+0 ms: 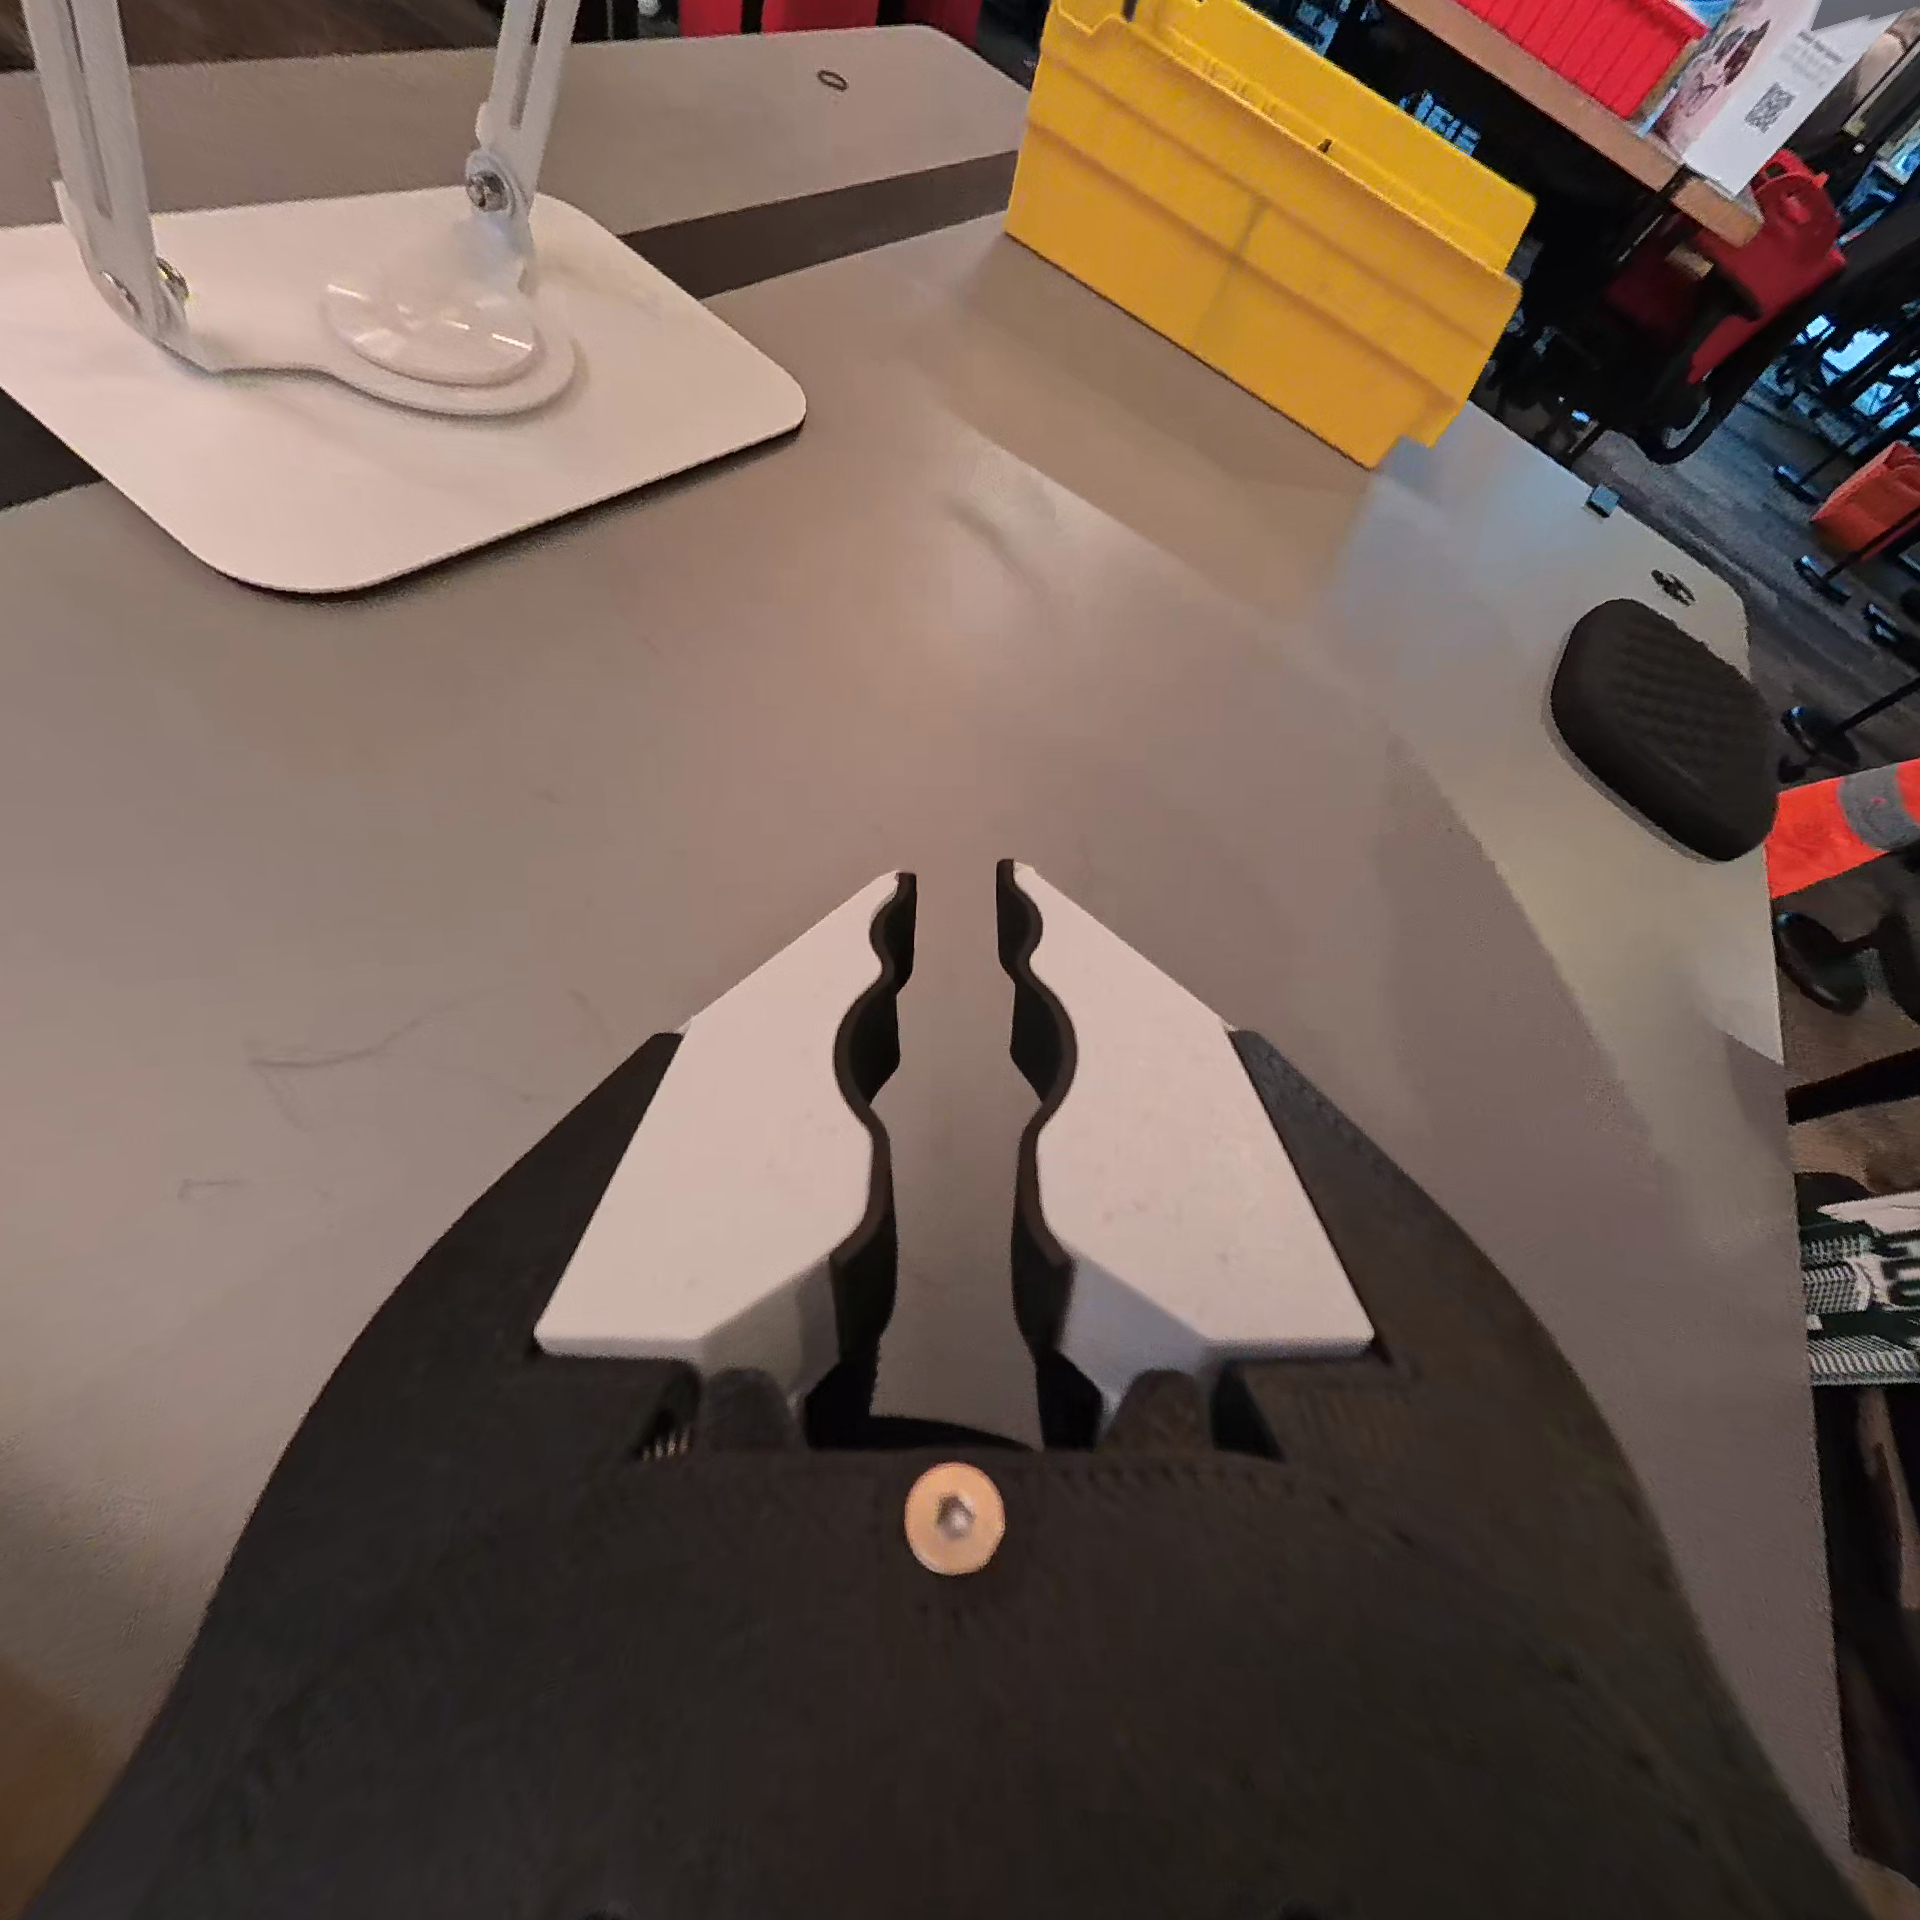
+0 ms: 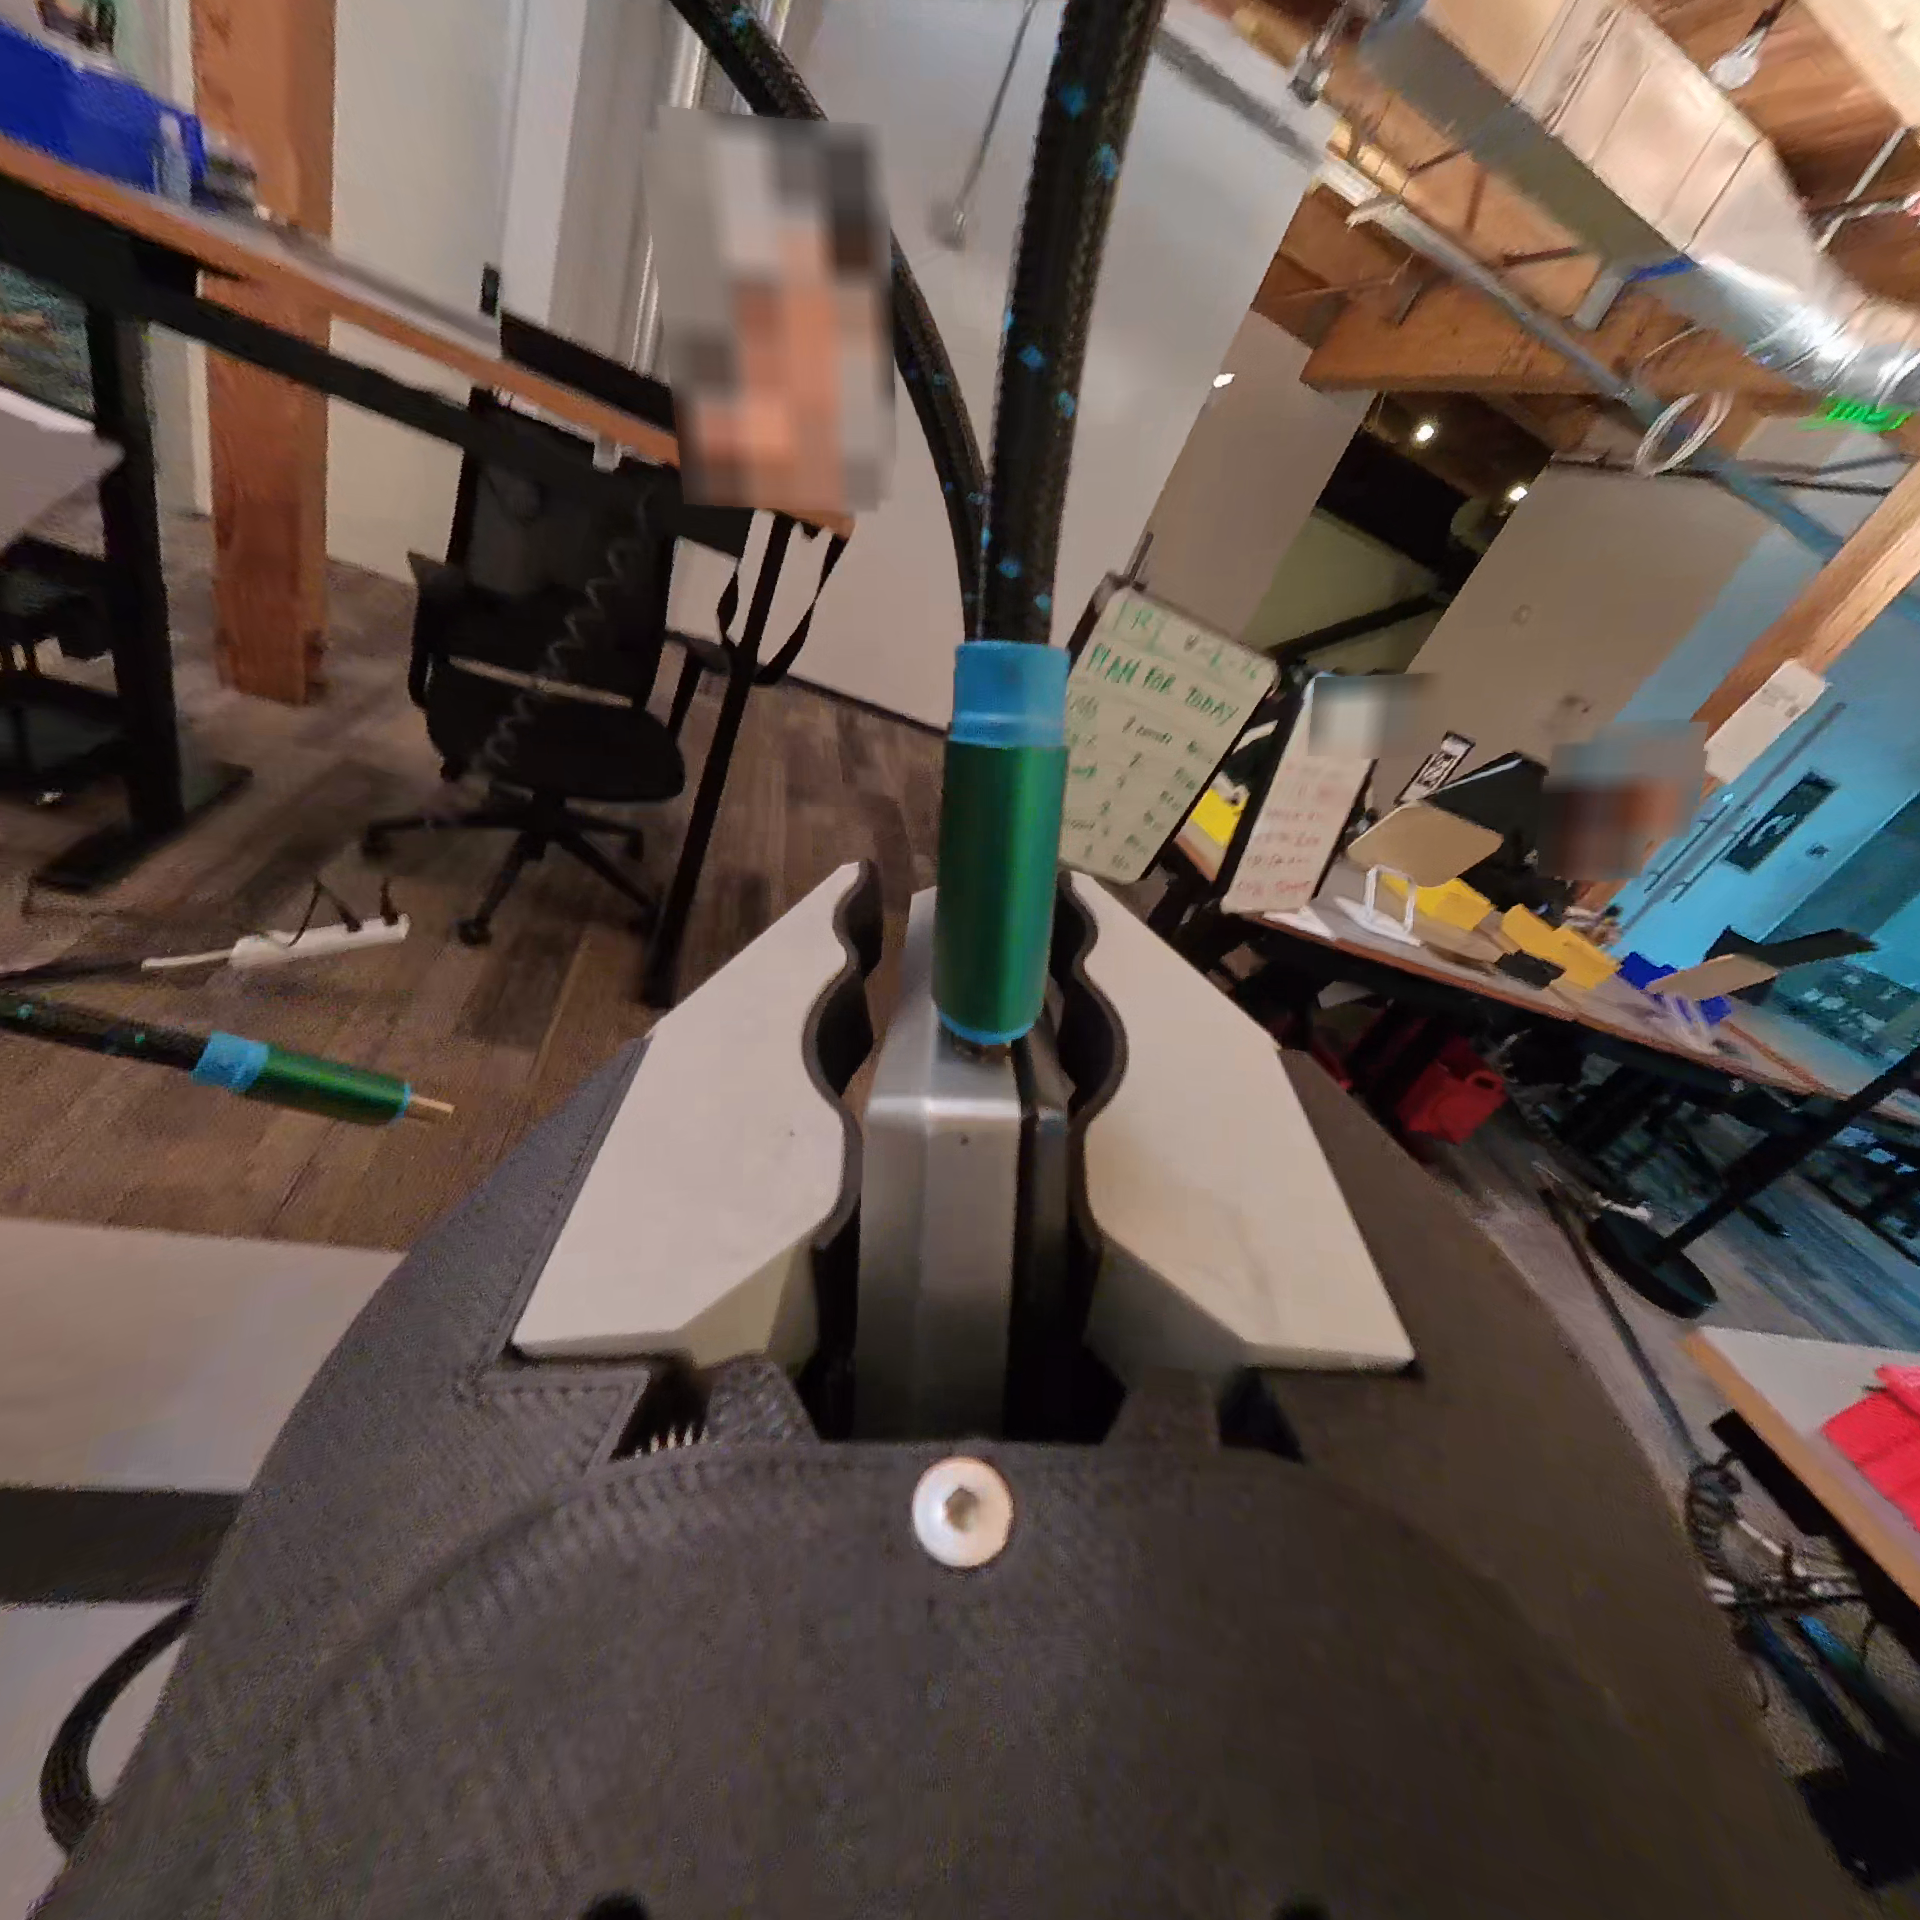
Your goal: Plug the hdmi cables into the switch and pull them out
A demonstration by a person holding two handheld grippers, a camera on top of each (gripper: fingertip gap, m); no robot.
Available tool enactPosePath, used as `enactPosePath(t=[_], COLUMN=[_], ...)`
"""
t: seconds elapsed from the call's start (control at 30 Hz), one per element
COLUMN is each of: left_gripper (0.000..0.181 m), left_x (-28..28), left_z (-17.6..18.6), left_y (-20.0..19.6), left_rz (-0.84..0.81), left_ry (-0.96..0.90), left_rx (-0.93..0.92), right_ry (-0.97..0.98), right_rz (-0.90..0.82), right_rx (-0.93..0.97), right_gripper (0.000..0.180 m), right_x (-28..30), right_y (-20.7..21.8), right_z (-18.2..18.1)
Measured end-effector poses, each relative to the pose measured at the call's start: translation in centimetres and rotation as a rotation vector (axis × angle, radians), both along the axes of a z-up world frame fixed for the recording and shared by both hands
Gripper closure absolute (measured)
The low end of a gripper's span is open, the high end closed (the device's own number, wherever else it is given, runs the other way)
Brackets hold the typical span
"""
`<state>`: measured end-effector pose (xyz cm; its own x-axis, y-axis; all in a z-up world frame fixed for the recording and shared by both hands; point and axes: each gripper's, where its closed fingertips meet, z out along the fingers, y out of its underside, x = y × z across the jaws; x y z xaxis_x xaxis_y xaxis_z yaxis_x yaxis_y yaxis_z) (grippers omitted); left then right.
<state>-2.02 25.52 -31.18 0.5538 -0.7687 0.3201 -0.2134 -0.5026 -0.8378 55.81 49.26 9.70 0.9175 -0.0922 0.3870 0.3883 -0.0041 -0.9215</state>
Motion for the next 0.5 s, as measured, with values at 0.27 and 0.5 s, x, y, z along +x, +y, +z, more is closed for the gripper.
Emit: enactPosePath(t=[0.27,0.5], left_gripper=[0.167,0.167], left_x=[0.3,0.8], left_z=[-0.7,-1.5], left_y=[-0.3,-0.6], left_rz=[-0.008,-0.025], left_ry=[0.010,0.020], left_rx=[-0.014,-0.030], right_ry=[0.019,0.021], right_rz=[-0.025,0.001], right_rx=[-0.209,-0.388], right_gripper=[0.148,0.148], right_x=[1.1,0.3], right_y=[1.8,2.7], right_z=[-13.0,-22.9])
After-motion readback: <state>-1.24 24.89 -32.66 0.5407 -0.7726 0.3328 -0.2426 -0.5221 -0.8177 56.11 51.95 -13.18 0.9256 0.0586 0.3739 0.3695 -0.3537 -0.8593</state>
